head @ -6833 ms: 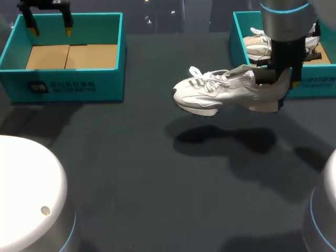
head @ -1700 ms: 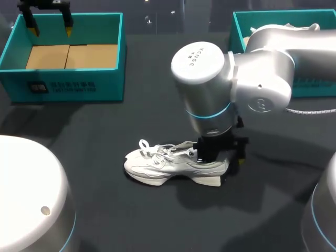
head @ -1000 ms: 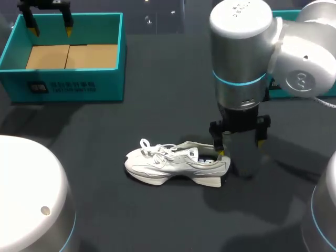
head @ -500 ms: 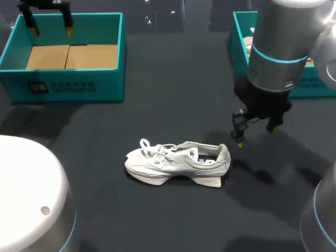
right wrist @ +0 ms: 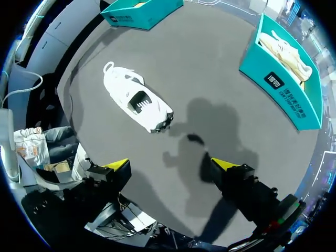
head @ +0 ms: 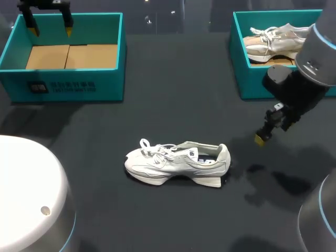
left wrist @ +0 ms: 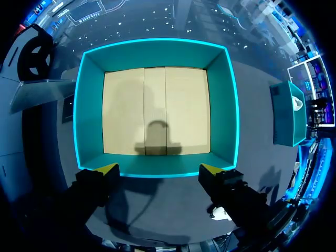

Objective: Take the shoe out of the shoebox, open the shoe tongue, remove and reinsert the insole, then place the shoe into the shoebox

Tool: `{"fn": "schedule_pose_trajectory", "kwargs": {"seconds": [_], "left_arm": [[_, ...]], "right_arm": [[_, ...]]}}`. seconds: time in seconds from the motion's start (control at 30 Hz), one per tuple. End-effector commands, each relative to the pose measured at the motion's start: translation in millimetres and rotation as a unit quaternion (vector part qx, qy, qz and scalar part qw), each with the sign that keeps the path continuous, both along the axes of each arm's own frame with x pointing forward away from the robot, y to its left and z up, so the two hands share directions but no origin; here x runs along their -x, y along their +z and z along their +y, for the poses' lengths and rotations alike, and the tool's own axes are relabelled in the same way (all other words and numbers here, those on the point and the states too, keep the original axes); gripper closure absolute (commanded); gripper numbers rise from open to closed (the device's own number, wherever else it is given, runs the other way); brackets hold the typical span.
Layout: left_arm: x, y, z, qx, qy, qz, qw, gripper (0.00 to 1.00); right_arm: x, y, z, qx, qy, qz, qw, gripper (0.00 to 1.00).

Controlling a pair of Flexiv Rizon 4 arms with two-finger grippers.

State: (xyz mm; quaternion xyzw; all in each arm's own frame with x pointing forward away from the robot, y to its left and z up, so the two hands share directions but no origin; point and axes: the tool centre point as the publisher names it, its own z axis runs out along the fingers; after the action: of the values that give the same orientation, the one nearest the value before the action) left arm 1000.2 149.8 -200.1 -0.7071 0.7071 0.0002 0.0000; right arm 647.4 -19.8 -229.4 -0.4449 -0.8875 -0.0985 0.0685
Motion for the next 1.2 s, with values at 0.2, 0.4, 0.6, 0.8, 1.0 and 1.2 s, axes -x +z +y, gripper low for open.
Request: {"fn": "schedule_pose_trajectory", "kwargs": {"seconds": [0.2, 0.4, 0.6, 0.8, 1.0, 1.2], "left_arm": [[0.2, 0, 0, 0.000, 0.000, 0.000, 1.000, 0.00], [0.2, 0, 0, 0.000, 0.000, 0.000, 1.000, 0.00], [0.2, 0, 0, 0.000, 0.000, 0.000, 1.000, 0.00], [0.2, 0, 0, 0.000, 0.000, 0.000, 1.000, 0.00], [0.2, 0, 0, 0.000, 0.000, 0.000, 1.000, 0.00], [0.2, 0, 0, 0.000, 0.000, 0.000, 1.000, 0.00]], "right_arm": [[20.2, -13, -18, -0.178, 0.024, -0.076, 0.981, 0.00], [18.0, -19, -16, -0.191, 0.058, -0.093, 0.975, 0.00], [17.7, -20, -16, -0.193, 0.064, -0.096, 0.974, 0.00], [17.7, -20, -16, -0.193, 0.064, -0.096, 0.974, 0.00], [17.7, -20, -16, -0.193, 0.064, -0.096, 0.974, 0.00], [20.1, -17, -17, -0.224, 0.069, -0.110, 0.966, 0.00]]}}
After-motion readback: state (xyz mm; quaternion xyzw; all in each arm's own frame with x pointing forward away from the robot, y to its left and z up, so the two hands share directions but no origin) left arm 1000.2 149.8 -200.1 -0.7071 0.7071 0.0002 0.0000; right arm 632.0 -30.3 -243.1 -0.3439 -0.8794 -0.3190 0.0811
